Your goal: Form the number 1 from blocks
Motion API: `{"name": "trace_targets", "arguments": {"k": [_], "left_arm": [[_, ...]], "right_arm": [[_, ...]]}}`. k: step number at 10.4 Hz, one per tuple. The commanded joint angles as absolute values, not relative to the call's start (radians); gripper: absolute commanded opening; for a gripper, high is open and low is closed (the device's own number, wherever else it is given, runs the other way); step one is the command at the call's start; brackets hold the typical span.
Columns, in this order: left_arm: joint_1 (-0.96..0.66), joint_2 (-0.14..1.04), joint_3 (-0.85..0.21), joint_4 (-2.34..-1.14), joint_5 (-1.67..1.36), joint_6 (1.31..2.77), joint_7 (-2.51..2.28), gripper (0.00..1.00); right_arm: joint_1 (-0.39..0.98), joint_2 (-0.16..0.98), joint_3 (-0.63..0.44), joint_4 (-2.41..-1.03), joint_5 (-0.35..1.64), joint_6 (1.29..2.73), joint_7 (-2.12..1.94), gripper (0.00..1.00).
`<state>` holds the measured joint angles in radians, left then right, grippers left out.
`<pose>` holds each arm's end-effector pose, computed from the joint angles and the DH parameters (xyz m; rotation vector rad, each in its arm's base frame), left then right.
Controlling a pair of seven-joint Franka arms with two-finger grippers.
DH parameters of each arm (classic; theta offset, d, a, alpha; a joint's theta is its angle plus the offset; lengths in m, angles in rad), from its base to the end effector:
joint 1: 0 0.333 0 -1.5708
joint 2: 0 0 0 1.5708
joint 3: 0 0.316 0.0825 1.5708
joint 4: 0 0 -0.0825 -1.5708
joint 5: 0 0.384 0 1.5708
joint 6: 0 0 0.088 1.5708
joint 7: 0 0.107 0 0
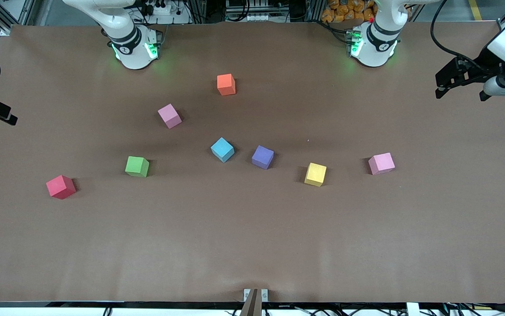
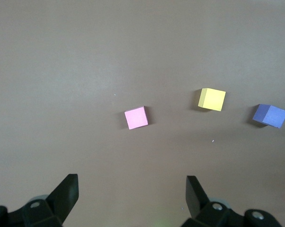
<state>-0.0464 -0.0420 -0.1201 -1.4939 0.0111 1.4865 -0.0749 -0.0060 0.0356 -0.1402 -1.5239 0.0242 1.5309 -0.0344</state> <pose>0.5250 -0.0886 0.6756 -3.1261 0.1415 -0.0563 0.5562 -0.0777 0.6234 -3.1148 0.1733 0.0412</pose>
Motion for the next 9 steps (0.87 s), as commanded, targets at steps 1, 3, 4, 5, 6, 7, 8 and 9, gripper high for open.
{"name": "trace_targets", "arguments": {"k": [1, 3, 4, 5, 6, 7, 8, 9], "left_arm": [[-0.043, -0.034, -0.123, -1.473, -0.008, 1.462, -0.040, 1.00], [-0.048, -0.006, -0.123, -1.474, -0.008, 1.462, -0.054, 1.00], [-0.055, 0.015, -0.130, -1.485, -0.006, 1.462, -0.080, 1.00], [-0.058, 0.043, -0.136, -1.518, -0.002, 1.468, -0.128, 1.00], [-0.073, 0.102, -0.152, -1.523, -0.006, 1.492, -0.162, 1.00], [-0.104, 0.171, -0.161, -1.525, -0.009, 1.540, -0.258, 1.00], [-0.156, 0.248, -0.166, -1.526, -0.009, 1.613, -0.373, 1.00], [-0.193, 0.314, -0.167, -1.526, -0.006, 1.697, -0.438, 1.00]], "right_arm": [[-0.018, 0.034, -0.112, -1.514, 0.014, 1.517, -0.045, 1.00], [-0.015, 0.034, -0.113, -1.513, 0.012, 1.516, -0.041, 1.00], [-0.018, 0.035, -0.114, -1.514, 0.012, 1.516, -0.041, 1.00], [-0.018, 0.035, -0.114, -1.514, 0.012, 1.516, -0.041, 1.00], [-0.017, 0.037, -0.112, -1.514, 0.012, 1.517, -0.040, 1.00], [-0.017, 0.037, -0.112, -1.514, 0.012, 1.516, -0.040, 1.00], [-0.017, 0.037, -0.112, -1.514, 0.012, 1.517, -0.040, 1.00], [-0.015, 0.037, -0.112, -1.514, 0.012, 1.516, -0.040, 1.00]]}}
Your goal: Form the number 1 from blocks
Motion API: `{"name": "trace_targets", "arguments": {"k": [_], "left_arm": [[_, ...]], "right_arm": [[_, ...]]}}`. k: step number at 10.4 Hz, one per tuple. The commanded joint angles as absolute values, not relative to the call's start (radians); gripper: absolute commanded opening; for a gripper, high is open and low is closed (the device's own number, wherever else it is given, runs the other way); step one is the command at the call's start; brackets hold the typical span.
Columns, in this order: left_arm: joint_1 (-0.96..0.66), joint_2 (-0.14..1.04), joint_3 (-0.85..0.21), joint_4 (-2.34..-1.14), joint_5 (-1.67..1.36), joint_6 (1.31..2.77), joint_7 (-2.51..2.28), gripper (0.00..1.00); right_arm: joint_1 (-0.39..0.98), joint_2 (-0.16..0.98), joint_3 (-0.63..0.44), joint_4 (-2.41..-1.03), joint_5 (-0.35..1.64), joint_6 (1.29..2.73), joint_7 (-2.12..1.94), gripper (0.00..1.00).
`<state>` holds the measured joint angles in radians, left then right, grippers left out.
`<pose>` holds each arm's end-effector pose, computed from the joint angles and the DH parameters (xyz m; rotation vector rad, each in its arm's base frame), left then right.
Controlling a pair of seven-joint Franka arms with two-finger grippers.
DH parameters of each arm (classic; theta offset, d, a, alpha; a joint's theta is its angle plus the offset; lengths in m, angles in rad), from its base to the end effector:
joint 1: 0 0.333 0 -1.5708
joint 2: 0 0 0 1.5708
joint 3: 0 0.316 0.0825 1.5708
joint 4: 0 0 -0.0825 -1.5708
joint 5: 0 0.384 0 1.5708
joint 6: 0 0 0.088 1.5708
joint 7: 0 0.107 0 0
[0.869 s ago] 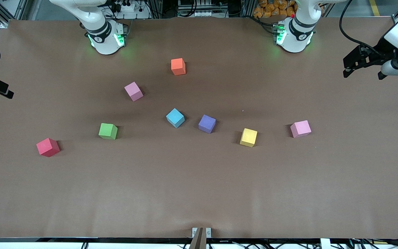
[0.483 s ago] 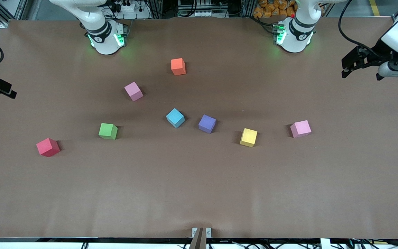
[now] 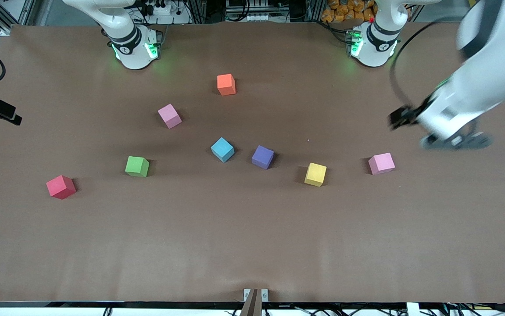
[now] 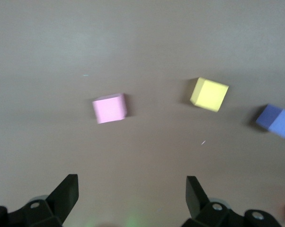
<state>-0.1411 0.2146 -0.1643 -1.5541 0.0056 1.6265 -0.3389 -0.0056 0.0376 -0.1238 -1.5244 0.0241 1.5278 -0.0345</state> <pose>0.5865 -0.1753 0.5128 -3.1172 -0.0531 0.2209 0.5576 -0.0685 0.6218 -3.1156 0.1470 0.0502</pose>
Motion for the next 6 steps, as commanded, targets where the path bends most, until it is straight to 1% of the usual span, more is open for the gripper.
{"name": "trace_targets", "arguments": {"k": [1, 2, 4, 5, 6], "left_arm": [[-0.228, 0.369, -0.167, -1.528, -0.006, 1.773, -0.443, 1.00], [-0.242, 0.411, -0.167, -1.529, -0.002, 1.828, -0.439, 1.00], [-0.279, 0.465, -0.167, -1.534, 0.006, 1.877, -0.436, 1.00], [-0.294, 0.475, -0.167, -1.535, 0.006, 1.881, -0.451, 1.00], [-0.310, 0.460, -0.169, -1.567, -0.004, 1.881, -0.460, 1.00]], "right_arm": [[-0.015, 0.037, -0.112, -1.514, 0.012, 1.516, -0.040, 1.00], [-0.015, 0.037, -0.113, -1.514, 0.012, 1.516, -0.040, 1.00], [-0.012, 0.037, -0.114, -1.519, 0.012, 1.516, -0.038, 1.00], [-0.012, 0.040, -0.114, -1.525, 0.012, 1.514, -0.038, 1.00], [-0.009, 0.055, -0.112, -1.532, 0.014, 1.508, -0.040, 1.00]]}}
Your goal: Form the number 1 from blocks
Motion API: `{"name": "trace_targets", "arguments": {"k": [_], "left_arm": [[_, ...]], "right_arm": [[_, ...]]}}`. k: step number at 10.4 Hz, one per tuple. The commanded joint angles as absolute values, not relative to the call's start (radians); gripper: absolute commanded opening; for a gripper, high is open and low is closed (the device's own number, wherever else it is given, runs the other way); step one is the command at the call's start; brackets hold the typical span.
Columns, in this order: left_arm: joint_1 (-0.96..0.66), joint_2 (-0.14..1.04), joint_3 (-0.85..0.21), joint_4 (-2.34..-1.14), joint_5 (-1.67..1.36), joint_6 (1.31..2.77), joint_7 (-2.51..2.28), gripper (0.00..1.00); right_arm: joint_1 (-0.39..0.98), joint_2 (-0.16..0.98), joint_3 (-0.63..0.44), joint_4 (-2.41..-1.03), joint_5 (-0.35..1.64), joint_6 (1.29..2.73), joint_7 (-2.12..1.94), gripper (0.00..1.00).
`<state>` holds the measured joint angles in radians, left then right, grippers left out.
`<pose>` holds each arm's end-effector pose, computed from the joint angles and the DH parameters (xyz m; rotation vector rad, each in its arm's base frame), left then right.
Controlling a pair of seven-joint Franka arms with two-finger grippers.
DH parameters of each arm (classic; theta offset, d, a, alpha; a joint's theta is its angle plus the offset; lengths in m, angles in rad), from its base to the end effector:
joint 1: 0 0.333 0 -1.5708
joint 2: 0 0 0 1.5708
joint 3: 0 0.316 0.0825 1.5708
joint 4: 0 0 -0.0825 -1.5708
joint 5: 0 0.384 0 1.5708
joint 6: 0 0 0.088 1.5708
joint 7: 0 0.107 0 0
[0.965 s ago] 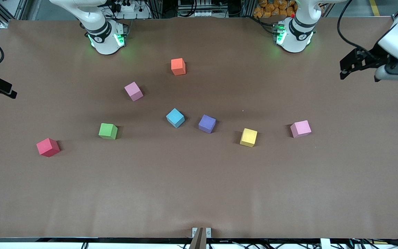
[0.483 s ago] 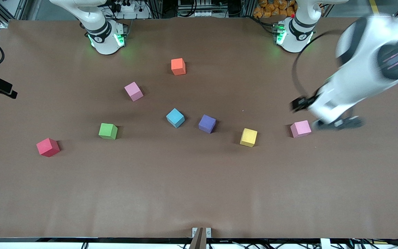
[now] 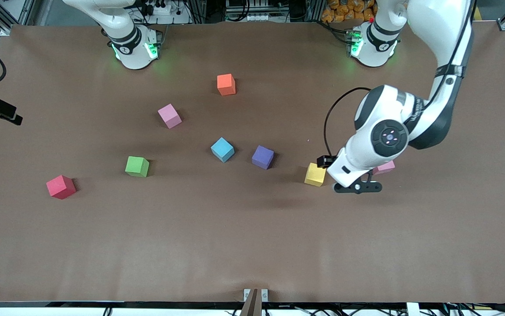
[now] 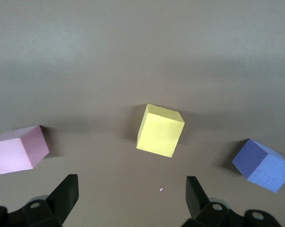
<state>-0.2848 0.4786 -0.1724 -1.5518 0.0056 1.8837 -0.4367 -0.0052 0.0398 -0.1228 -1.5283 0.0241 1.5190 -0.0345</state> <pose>0.6086 -0.2819 0.3643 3.1244 -0.0143 -0.2481 0.5573 -0.0676 0.6180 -3.1142 0.1447 0.0734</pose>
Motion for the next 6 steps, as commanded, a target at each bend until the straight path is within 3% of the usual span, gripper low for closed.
{"name": "trace_targets", "arguments": {"k": [1, 3, 6], "left_arm": [[-0.314, 0.440, -0.193, -1.600, -0.011, 1.882, -0.483, 1.00], [-0.357, 0.452, -0.280, -1.615, -0.002, 1.890, -0.713, 1.00], [-0.565, 0.512, -0.282, -1.611, 0.002, 1.893, -1.007, 1.00]], "right_arm": [[-0.009, 0.069, -0.112, -1.531, 0.017, 1.487, -0.046, 1.00], [0.000, 0.100, -0.112, -1.532, 0.025, 1.480, -0.052, 1.00], [0.038, 0.152, -0.110, -1.548, 0.026, 1.491, -0.046, 1.00]]}}
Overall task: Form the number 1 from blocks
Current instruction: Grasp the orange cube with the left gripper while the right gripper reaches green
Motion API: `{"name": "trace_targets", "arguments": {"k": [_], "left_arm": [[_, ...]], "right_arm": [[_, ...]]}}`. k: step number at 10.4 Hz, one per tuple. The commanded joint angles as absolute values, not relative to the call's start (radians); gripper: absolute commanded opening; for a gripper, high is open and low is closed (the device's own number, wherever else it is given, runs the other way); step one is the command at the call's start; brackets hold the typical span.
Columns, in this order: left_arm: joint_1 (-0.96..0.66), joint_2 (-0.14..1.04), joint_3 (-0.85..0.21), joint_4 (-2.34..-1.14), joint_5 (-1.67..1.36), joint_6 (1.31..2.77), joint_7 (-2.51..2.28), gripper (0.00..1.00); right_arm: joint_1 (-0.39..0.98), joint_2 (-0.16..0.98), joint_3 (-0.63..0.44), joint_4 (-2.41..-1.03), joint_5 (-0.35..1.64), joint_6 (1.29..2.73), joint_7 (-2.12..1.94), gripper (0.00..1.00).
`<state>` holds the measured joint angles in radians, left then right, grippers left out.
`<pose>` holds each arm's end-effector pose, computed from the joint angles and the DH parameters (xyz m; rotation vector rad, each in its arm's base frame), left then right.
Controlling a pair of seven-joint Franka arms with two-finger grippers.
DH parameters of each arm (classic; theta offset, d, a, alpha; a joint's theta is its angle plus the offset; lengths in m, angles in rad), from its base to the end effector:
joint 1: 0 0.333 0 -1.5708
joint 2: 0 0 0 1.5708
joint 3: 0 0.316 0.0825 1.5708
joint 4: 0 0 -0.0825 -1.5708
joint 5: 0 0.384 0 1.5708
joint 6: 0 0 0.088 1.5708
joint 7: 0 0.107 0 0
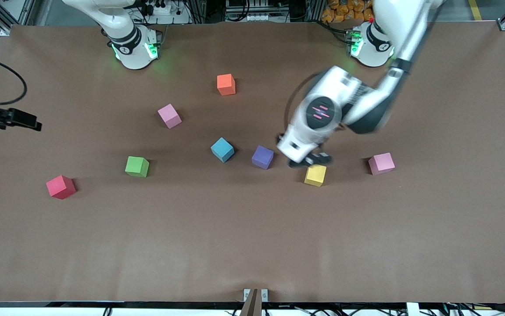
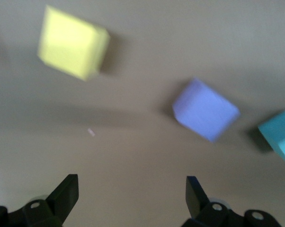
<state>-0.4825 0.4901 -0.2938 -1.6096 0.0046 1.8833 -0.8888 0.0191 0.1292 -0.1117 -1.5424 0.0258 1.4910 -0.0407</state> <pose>0.4849 -0.4442 0.3387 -3.0608 -0.1992 0.3572 0.5782 -0.0470 0.5585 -3.1047 0.0816 0.2781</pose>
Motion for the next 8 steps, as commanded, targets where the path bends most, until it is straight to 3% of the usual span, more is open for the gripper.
{"name": "trace_targets", "arguments": {"k": [1, 4, 8], "left_arm": [[-0.627, 0.529, -0.282, -1.611, 0.002, 1.910, -1.093, 1.00], [-0.788, 0.622, -0.282, -1.588, 0.002, 1.971, -1.312, 1.00], [-0.935, 0.687, -0.279, -1.517, 0.003, 2.008, -1.452, 1.00]], "right_arm": [[0.054, 0.161, -0.110, -1.569, 0.029, 1.502, -0.046, 1.00], [0.077, 0.185, -0.110, -1.678, 0.083, 1.625, -0.035, 1.00], [0.136, 0.320, -0.110, -1.735, 0.116, 1.738, -0.005, 1.00]]}}
